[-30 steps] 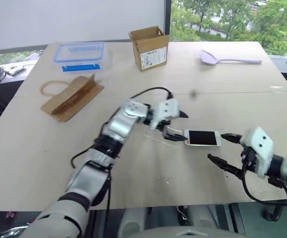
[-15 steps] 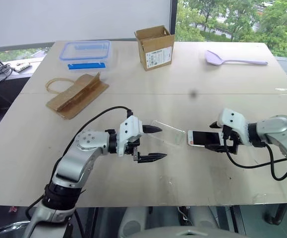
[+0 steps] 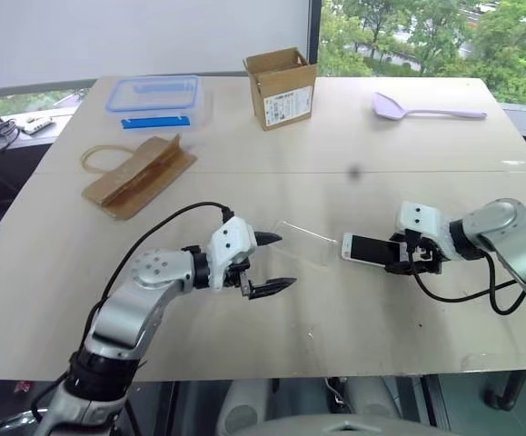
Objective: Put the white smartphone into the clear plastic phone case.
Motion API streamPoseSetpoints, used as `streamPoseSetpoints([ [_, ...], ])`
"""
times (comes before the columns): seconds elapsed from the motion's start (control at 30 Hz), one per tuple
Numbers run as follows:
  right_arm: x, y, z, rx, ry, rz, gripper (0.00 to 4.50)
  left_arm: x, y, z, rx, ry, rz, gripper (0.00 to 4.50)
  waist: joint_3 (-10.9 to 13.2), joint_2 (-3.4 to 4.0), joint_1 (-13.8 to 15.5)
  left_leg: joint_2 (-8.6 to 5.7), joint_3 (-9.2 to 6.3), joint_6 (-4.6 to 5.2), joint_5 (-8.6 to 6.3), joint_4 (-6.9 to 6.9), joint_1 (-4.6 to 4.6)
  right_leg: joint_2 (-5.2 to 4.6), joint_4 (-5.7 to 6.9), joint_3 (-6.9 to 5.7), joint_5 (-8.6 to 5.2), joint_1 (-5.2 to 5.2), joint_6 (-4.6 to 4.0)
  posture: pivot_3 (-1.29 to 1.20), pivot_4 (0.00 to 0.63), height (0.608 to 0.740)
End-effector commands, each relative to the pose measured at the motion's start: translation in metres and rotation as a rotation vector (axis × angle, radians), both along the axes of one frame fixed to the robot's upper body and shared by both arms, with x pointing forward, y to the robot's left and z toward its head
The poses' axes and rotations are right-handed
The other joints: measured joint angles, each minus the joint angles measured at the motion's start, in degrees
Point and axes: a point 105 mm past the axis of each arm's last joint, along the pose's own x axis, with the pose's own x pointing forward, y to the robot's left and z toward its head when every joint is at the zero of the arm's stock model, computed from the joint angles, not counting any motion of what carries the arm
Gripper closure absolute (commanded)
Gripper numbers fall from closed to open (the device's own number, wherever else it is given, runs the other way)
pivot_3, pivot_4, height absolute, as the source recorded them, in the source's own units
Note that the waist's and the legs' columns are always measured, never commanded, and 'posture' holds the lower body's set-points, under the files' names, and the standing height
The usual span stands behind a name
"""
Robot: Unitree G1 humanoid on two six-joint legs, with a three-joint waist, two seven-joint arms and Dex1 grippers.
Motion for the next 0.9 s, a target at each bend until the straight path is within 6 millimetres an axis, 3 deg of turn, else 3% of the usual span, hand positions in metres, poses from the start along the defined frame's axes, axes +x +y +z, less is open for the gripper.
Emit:
streamPoseSetpoints([
  [0.03,-0.009,-0.002,-0.01,0.007,0.039,-0.029,1.62,0.013,0.001,0.004,0.013,-0.049,-0.009,0.0,-0.01,-0.02,0.02,0.01,0.0,0.0,0.0,0.02,-0.01,0.02,-0.01,0.0,0.0,0.0,0.0,0.0,0.15,0.74],
  [0.43,-0.046,-0.002,0.001,0.094,-0.067,-0.22,1.62,0.045,-0.029,-0.016,0.204,-0.033,-0.387,0.0,0.01,-0.03,1.36,-0.15,0.05,-0.01,-0.01,0.01,-0.12,-0.06,-0.06,-0.02,0.01,-0.01,0.0,0.0,0.15,0.74],
  [0.57,-0.054,-0.003,0.004,0.102,-0.092,-0.262,1.62,0.058,-0.038,-0.022,0.266,-0.021,-0.43,1.2,0.01,-0.03,1.03,-0.18,-0.03,0.0,0.0,0.09,-0.19,-0.04,-0.05,-0.1,0.0,0.0,0.03,0.0,0.15,0.74],
  [0.77,-0.061,0.001,0.009,0.14,-0.133,-0.282,1.62,0.062,-0.036,-0.026,0.286,-0.004,-0.46,4.18,0.01,-0.04,0.67,-0.15,-0.01,0.0,-0.01,0.08,-0.18,-0.02,-0.01,-0.08,0.0,-0.04,0.05,0.0,0.15,0.74],
  [0.8,-0.061,0.002,0.011,0.148,-0.145,-0.277,1.62,0.061,-0.035,-0.025,0.278,0.002,-0.458,4.48,0.01,-0.04,0.67,-0.14,-0.01,0.0,-0.01,0.08,-0.18,-0.02,0.02,-0.08,0.0,-0.04,0.05,0.0,0.15,0.74],
  [0.9,-0.064,0.007,0.018,0.207,-0.179,-0.267,1.62,0.049,-0.024,-0.024,0.277,0.017,-0.44,4.48,0.01,-0.04,0.18,-0.08,-0.04,0.01,0.0,0.09,-0.17,-0.02,0.04,-0.07,-0.11,-0.04,0.24,0.0,0.15,0.74],
])
